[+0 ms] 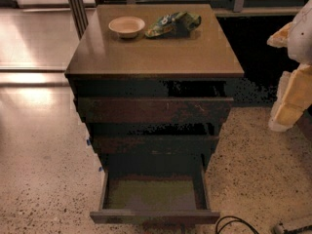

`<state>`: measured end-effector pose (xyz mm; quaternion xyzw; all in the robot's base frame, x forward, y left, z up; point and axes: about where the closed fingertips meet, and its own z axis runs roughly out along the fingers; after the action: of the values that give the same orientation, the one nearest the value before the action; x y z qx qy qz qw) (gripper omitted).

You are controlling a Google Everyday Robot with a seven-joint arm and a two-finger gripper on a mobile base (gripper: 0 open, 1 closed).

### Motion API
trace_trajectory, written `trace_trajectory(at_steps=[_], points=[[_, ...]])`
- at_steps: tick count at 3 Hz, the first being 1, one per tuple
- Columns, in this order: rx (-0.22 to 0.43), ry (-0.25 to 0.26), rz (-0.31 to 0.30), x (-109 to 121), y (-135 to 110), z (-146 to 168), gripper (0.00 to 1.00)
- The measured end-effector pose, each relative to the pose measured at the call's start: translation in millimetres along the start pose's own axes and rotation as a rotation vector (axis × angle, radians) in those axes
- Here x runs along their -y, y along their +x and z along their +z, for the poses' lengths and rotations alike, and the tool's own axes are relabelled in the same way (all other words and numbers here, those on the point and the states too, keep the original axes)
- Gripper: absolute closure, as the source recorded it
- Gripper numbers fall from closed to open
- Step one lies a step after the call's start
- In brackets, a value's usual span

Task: Close bottom drawer

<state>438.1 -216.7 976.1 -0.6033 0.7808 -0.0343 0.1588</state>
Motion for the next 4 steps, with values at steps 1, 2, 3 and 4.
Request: trace_trajectory(at_steps=[1,2,3,4], points=[[0.003,0.003,-0.001,-0.3,0.3,3.2,0.0],[0.026,0.024,-0.008,-3.6,3.7,32.3,0.0],[0.06,0.021,0.001,-11.4,10.7,75.4,0.0],[0.081,0.01,0.003,-19.9,19.2,120.5,0.0]])
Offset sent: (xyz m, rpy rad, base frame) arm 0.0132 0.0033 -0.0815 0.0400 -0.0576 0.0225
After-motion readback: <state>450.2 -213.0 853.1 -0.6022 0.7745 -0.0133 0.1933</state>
